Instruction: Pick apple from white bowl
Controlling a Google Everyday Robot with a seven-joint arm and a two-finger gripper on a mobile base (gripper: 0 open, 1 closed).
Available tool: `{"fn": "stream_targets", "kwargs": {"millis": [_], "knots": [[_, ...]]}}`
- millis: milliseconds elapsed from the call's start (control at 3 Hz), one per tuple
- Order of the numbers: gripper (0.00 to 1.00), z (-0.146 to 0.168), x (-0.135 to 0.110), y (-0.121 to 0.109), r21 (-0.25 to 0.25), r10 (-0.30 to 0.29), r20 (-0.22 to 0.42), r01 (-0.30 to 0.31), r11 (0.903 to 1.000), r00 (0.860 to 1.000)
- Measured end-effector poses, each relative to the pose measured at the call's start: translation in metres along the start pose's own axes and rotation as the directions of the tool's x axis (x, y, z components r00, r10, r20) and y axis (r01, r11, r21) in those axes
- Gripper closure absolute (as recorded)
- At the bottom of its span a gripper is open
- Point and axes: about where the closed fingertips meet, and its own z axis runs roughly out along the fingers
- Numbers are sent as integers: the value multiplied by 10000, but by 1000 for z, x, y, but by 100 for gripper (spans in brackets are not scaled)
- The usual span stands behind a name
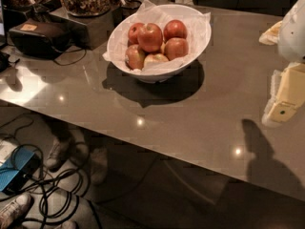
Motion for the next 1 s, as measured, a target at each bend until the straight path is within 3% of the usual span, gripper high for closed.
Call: {"fn": "stream_targets", "kwargs": {"millis": [667, 1000], "knots": [[0, -6, -8, -9, 79, 325, 198, -327, 9994, 9993], [0, -6, -24, -29, -97, 689, 192, -688, 9976, 9974]]}}
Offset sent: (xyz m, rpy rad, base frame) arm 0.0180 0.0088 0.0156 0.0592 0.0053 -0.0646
